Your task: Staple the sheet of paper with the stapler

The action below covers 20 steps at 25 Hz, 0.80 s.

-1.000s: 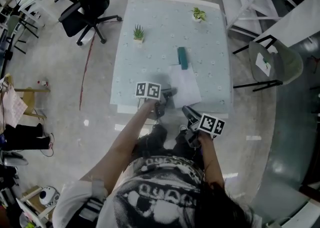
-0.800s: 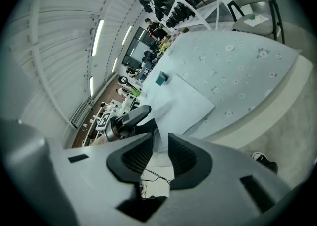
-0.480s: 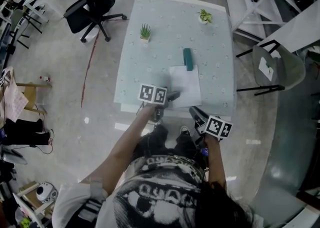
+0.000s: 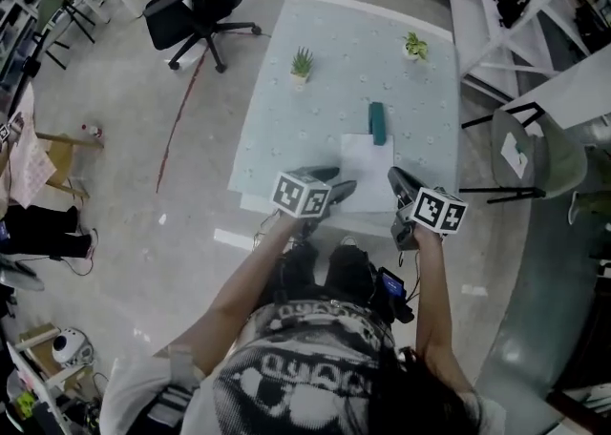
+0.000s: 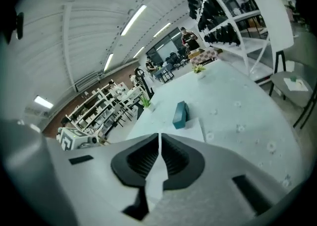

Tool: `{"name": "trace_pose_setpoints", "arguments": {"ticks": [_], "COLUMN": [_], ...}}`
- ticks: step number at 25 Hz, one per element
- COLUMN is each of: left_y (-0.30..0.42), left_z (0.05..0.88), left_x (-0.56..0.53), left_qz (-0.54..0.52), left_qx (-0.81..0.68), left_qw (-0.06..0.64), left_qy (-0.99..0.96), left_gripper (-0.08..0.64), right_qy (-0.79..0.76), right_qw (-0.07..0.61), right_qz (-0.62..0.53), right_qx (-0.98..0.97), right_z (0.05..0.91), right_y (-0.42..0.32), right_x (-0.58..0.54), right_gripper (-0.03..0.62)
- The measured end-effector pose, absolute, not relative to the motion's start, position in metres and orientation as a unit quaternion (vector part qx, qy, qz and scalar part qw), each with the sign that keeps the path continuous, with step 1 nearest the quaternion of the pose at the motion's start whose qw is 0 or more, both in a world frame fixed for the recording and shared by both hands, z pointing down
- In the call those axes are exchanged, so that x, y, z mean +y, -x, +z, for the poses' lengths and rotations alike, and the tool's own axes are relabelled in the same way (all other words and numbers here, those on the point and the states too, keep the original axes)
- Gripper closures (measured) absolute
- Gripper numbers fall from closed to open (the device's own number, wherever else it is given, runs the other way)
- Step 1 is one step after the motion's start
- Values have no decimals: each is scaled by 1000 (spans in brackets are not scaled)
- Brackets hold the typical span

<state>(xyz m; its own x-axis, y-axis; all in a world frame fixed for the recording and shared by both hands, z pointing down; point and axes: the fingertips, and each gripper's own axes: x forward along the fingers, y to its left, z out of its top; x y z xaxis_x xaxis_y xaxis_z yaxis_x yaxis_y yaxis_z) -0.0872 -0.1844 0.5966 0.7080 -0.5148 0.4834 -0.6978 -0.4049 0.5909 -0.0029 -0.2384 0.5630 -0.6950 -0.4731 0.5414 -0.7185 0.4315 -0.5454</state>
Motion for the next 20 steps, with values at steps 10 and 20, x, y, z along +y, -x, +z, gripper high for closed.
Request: {"name": "trace_pose_setpoints", "arguments": {"ticks": [10, 20], "left_y": [97, 111], "left_z": [584, 585], "left_x": [-180, -180], "left_qz": [98, 132], "left_qx": [-413, -485], "left_qw": [366, 334], "left_qy": [-828, -797], "left_gripper": [449, 523], "right_qy": [-241, -105], "right_qw": [332, 516], "right_qz": [291, 166], "right_qx": [-864, -834], "right_z": [587, 629], "right_y": [41, 59], "right_x": [-314, -328], "right_gripper": [594, 594]}}
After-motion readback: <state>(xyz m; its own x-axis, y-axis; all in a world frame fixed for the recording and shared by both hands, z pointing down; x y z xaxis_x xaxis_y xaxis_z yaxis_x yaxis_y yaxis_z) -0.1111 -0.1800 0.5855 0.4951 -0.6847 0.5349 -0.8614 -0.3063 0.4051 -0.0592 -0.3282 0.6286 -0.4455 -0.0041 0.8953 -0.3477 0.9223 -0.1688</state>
